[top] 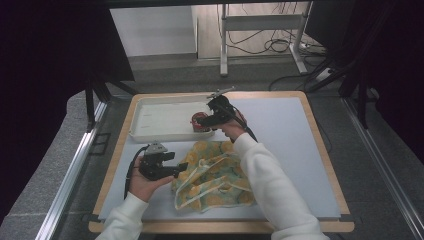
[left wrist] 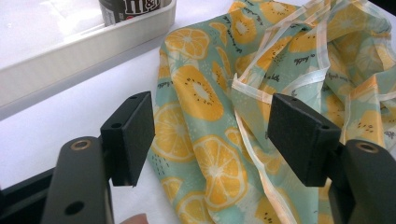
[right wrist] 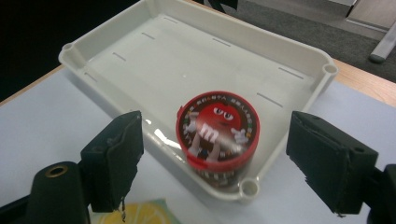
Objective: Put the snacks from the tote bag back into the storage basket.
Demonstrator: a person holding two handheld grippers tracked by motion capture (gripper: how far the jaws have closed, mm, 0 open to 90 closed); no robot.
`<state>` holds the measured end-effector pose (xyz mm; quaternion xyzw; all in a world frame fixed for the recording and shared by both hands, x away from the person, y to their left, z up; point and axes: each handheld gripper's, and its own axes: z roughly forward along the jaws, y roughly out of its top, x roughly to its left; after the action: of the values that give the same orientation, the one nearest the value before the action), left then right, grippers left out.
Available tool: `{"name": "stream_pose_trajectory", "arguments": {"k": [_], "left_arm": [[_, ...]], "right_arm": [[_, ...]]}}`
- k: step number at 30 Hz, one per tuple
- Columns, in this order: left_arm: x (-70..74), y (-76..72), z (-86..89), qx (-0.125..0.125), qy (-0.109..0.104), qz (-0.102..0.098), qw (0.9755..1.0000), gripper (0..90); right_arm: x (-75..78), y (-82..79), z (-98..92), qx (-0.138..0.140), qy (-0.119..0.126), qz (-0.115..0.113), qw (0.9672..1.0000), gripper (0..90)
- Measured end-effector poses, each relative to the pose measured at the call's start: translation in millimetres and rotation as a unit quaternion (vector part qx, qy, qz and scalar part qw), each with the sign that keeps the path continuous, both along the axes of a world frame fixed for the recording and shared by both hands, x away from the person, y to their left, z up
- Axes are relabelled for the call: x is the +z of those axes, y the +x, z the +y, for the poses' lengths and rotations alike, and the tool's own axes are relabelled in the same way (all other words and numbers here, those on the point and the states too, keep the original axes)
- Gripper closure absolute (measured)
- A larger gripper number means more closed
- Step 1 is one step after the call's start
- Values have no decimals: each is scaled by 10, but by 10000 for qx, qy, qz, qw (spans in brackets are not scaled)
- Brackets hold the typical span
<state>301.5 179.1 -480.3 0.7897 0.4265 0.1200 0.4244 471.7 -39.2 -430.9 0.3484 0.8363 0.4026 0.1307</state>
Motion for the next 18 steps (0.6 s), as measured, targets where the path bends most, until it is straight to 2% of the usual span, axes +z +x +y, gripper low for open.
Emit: {"name": "stream_pose_trajectory", "arguments": {"k": [7,18], "left_arm": [[9,8,-27,-34,4,3,10000,320],[16,7,-16,-4,6,-4,10000,320]], "right_arm": [[55,-227,-259,22,34,-77,10000,195],[133,-714,-907,55,82,-383,9992,201]]}}
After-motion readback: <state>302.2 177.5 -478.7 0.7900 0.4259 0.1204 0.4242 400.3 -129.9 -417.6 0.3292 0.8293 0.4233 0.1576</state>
